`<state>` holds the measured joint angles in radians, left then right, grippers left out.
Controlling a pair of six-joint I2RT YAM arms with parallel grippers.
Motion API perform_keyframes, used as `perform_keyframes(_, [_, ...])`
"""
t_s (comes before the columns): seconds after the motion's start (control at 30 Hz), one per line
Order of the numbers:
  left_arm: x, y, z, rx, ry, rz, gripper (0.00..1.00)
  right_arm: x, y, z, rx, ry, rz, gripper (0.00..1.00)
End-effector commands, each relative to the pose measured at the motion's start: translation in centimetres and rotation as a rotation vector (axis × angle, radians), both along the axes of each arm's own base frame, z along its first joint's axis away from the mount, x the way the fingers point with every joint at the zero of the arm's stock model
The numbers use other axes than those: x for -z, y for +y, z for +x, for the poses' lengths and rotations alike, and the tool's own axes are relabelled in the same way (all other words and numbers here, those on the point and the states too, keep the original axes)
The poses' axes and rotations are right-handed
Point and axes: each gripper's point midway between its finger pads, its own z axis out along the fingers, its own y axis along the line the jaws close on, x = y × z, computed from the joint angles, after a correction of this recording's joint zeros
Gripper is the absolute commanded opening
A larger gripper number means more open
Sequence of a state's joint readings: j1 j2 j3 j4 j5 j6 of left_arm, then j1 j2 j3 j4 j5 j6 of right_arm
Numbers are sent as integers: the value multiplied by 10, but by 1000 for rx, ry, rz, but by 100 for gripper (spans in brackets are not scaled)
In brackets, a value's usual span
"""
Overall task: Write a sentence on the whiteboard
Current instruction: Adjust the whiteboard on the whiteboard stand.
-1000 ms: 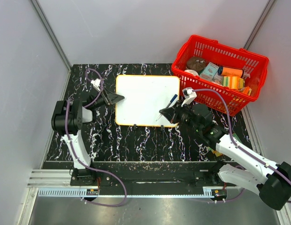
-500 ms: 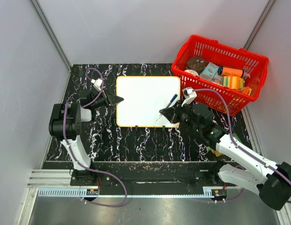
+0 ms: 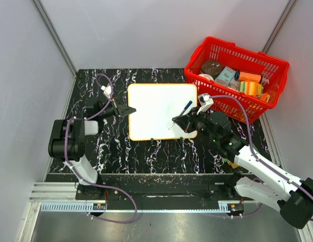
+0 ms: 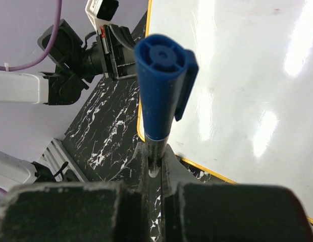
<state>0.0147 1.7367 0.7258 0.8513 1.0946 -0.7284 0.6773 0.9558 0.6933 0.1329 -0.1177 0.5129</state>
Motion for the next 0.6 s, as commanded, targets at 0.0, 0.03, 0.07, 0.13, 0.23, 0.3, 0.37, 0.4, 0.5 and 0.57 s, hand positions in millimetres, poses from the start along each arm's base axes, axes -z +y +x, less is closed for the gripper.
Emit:
perform_keyframes(0.0, [21,4,-6,-72,-82,66,0,-28,-3,-2,-1,-63,46,0])
perform_keyframes(0.03, [23,5,-6,-82,-79,62,0,-26,-4,-2,2,-60,44,0])
perform_keyframes(0.07, [27,5,-7,-96,-52,52,0,-27,-4,-2,2,-61,45,0])
perform_keyframes(0.13, [31,-4,-16,-82,-63,38,0,-24,-5,-3,1,-59,41,0])
perform_keyframes(0.23, [34,-14,-26,-83,-69,18,0,-24,-5,-4,-2,-57,35,0])
perform_keyframes(0.3, [44,-19,-33,-83,-63,35,0,-25,-7,-6,-2,-62,34,0])
perform_keyframes(0.37, [50,-22,-35,-82,-65,49,0,-27,-8,-7,0,-71,31,0])
perform_keyframes(0.4, [52,-24,-36,-76,-58,55,0,-28,-10,-7,5,-76,35,0])
perform_keyframes(0.5, [55,-26,-40,-63,-54,79,0,-28,-12,-6,16,-85,27,0])
perform_keyframes(0.57, [61,-26,-42,-56,-43,124,0,-30,-10,-1,19,-98,10,0])
